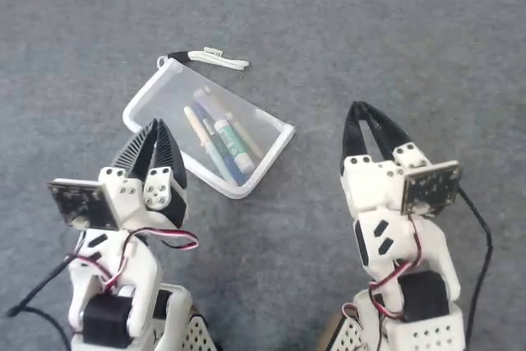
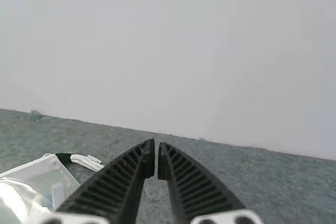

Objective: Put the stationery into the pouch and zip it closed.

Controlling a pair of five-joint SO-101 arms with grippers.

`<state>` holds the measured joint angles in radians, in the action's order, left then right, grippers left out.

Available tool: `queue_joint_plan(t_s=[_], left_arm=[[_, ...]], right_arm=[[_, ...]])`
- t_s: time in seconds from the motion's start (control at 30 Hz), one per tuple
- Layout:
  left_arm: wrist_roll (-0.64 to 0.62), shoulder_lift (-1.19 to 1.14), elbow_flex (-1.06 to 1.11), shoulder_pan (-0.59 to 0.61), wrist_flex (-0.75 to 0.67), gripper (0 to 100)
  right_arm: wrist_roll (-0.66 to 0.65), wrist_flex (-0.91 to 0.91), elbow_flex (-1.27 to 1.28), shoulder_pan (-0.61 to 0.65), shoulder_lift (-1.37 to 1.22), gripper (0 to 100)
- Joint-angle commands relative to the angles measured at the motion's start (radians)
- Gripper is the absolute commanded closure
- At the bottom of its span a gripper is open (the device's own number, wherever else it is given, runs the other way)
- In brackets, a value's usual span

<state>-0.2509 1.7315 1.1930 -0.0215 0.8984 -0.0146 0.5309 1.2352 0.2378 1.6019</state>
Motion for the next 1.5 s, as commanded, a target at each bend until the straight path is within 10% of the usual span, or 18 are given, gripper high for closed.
queue_joint_plan(t_s=[0.0, 0.63, 1.07, 1.47], left_arm=[[-0.008, -0.002, -0.058, 0.009, 0.044, 99], [0.008, 0.094, 0.039, 0.130, 0.048, 99], [0.183, 0.094, 0.492, 0.132, -0.259, 99], [0.183, 0.091, 0.492, 0.123, 0.089, 99]], right_arm=[[-0.014, -0.007, 0.058, -0.018, 0.096, 98.8], [-0.006, -0.010, 0.446, -0.019, 0.216, 98.7], [-0.006, 0.278, 0.448, -0.019, 0.214, 98.9], [-0.005, 0.515, 0.448, -0.019, 0.214, 98.9]])
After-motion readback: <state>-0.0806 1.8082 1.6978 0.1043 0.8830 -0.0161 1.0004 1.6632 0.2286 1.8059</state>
